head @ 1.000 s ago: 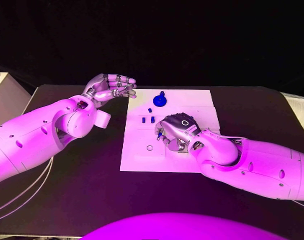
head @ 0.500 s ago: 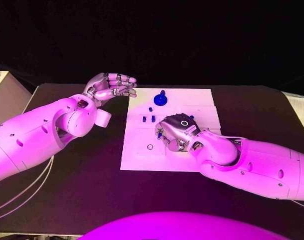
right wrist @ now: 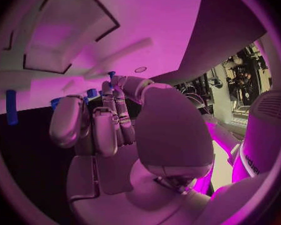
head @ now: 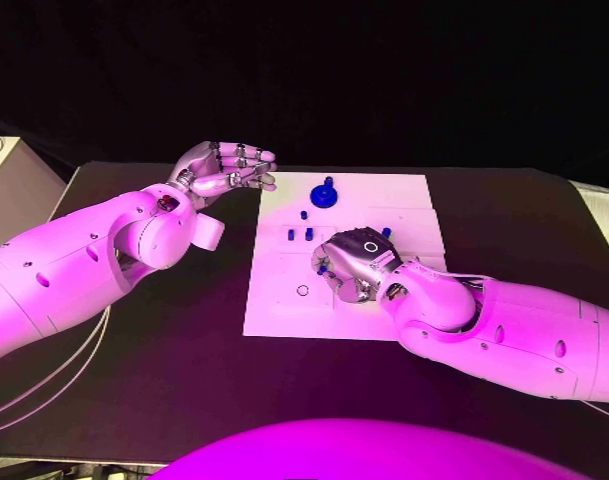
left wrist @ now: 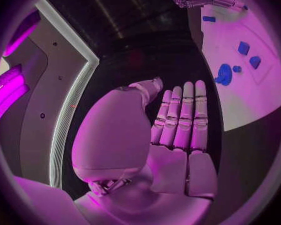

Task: Assemble the parts on the task board

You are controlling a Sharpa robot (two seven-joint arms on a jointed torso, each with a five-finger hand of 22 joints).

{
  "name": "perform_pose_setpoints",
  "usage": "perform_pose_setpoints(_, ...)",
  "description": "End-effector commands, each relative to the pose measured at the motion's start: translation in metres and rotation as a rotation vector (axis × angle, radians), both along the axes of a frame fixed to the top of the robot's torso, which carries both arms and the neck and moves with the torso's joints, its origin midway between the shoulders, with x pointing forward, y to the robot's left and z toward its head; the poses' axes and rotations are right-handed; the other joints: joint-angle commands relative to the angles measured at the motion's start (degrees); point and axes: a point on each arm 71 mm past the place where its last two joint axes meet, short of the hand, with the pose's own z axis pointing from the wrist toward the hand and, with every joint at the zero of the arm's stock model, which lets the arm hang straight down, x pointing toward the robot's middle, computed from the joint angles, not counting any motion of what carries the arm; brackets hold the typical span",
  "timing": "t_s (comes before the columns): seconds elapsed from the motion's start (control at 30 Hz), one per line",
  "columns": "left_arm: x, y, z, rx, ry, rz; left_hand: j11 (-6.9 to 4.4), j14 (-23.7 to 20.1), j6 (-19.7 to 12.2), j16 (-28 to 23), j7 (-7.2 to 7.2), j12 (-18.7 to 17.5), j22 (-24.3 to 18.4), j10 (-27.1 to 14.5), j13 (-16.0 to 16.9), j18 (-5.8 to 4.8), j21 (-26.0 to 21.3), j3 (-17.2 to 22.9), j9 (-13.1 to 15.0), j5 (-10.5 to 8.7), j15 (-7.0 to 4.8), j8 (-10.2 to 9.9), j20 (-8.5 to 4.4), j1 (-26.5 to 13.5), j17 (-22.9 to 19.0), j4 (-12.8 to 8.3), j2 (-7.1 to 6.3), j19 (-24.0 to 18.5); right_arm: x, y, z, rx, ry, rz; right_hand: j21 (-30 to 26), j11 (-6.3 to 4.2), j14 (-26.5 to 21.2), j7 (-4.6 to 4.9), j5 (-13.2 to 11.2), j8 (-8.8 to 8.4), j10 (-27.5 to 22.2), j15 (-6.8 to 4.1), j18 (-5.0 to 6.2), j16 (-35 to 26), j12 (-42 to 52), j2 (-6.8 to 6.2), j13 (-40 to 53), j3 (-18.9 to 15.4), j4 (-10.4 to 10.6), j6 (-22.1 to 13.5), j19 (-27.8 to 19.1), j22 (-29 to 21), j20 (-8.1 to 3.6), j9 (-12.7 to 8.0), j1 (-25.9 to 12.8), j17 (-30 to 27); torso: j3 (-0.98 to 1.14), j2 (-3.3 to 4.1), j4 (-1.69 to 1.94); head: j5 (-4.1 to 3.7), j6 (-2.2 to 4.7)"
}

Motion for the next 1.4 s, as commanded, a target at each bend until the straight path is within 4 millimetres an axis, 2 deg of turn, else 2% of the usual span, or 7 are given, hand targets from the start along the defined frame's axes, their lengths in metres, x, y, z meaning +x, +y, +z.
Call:
perform_pose_setpoints(0.03, -0.0004, -0.0016, 0.0008, -0.01, -0.004, -0.01, 0.32, 0.4, -0.1, -0.3, 0.53, -0.2, -0.1, 0.0, 0.1, 0.64, -0.3, -0.4, -0.1, 0.02, 0.11, -0.1, -0.08, 0.6, 0.1, 0.0, 0.0, 0.5, -0.0006, 0.0005, -0.0038, -0.026, 0.005, 0.004, -0.3, -1.43, 2.5, -0.13, 0.4, 0.2, 2.0, -0.44, -0.41, 0.2, 0.1, 0.39, 0.1, 0.4, 0.1, 0.3, 0.3, -0.1, -0.28, 0.1, -0.1, 0.0, 0.02, -0.03, -0.07, 0.03, -0.08)
perform_pose_setpoints(0.3, -0.0006, -0.0016, 0.0007, -0.009, -0.002, -0.013, 0.32, 0.4, -0.1, -0.3, 0.53, -0.2, -0.1, 0.0, 0.1, 0.64, -0.3, -0.4, -0.1, 0.02, 0.11, -0.1, -0.08, 0.6, 0.1, 0.0, 0.0, 0.5, 0.0008, 0.0017, -0.008, -0.042, 0.014, 0.009, -0.7, -1.31, 2.4, 0.01, 0.3, 0.07, 1.9, -0.38, -0.33, -0.1, -0.2, 0.24, 0.0, 0.3, 0.0, 0.1, 0.1, -0.4, -0.27, 0.1, -0.4, -0.5, -0.03, -0.03, 0.0, 0.04, -0.18)
perform_pose_setpoints(0.4, -0.0006, -0.0014, 0.0007, -0.009, -0.002, -0.013, 0.32, 0.4, -0.1, -0.3, 0.53, -0.2, -0.1, 0.0, 0.1, 0.64, -0.3, -0.4, -0.1, 0.02, 0.11, -0.1, -0.08, 0.6, 0.1, 0.0, 0.0, 0.5, 0.001, 0.0021, -0.0092, -0.044, 0.02, 0.015, -1.1, -1.02, 2.3, 0.31, -0.1, -0.22, 1.2, -0.14, -0.31, -0.3, -0.9, -0.34, -0.2, -0.1, 0.2, -0.4, -0.1, -0.6, -0.12, 0.1, -1.2, -0.8, -0.04, -0.04, -0.01, 0.06, -0.24)
perform_pose_setpoints(0.6, -0.0008, -0.0012, 0.0007, -0.007, 0.0, -0.014, 0.32, 0.4, -0.1, -0.3, 0.53, -0.2, -0.1, 0.0, 0.1, 0.64, -0.3, -0.4, -0.1, 0.02, 0.11, -0.1, -0.08, 0.6, 0.1, 0.0, 0.0, 0.5, 0.0013, 0.0025, -0.01, -0.035, 0.02, 0.024, -3.1, -0.08, 2.1, 1.07, -1.4, -1.88, -1.9, 0.67, 0.03, -0.5, -1.4, -1.84, -0.4, -1.1, 0.8, -2.8, -0.8, -2.1, 0.54, -0.3, -2.6, -1.3, -0.04, -0.04, -0.06, -0.09, -0.26)
perform_pose_setpoints(0.87, -0.0008, -0.001, 0.0006, -0.006, 0.001, -0.014, 0.32, 0.4, -0.1, -0.3, 0.53, -0.2, -0.1, 0.0, 0.1, 0.64, -0.3, -0.4, -0.1, 0.02, 0.11, -0.1, -0.08, 0.6, 0.1, 0.0, 0.0, 0.5, 0.002, 0.0014, -0.0111, -0.034, 0.026, 0.019, -5.7, 0.57, 1.9, 1.36, -1.6, -4.03, -6.0, 1.22, 0.52, -1.0, -1.4, -3.14, -0.4, -2.3, 1.2, -5.2, -1.5, -4.1, 1.14, -1.1, -2.8, -2.2, -0.03, -0.06, -0.06, -0.1, -0.33)
perform_pose_setpoints(1.13, -0.0008, -0.0008, 0.0003, -0.005, 0.004, -0.015, 0.34, 0.4, -0.1, -0.6, 0.55, -0.3, -0.2, 0.0, 0.1, 0.62, -0.5, -0.5, -0.2, 0.02, 0.14, -0.2, -0.08, 0.7, 0.3, 0.1, 0.06, 0.6, 0.0036, -0.0013, -0.0111, -0.032, 0.02, -0.006, -10.6, 1.1, 0.9, 1.23, -1.6, -7.15, -11.3, 1.68, 1.36, -2.9, -1.2, -2.94, -0.4, -6.8, 1.2, -8.1, -2.9, -7.8, 1.64, -2.5, -0.8, -5.0, -0.01, -0.03, -0.02, -0.11, -0.27)
perform_pose_setpoints(1.4, -0.0006, -0.0006, 0.0001, -0.004, 0.005, -0.013, 0.34, 0.4, -0.1, -0.6, 0.55, -0.3, -0.2, 0.0, 0.1, 0.62, -0.5, -0.5, -0.2, 0.02, 0.14, -0.2, -0.08, 0.7, 0.3, 0.1, 0.06, 0.6, 0.0058, -0.0052, -0.0104, -0.018, 0.011, -0.039, -12.0, 1.27, 0.5, 1.35, -1.2, -8.06, -12.5, 1.8, 1.58, -3.4, -1.2, -2.48, -0.4, -9.0, 1.5, -8.5, -3.2, -8.8, 1.78, -3.1, 0.3, -5.9, 0.02, -0.04, -0.03, -0.17, -0.17)
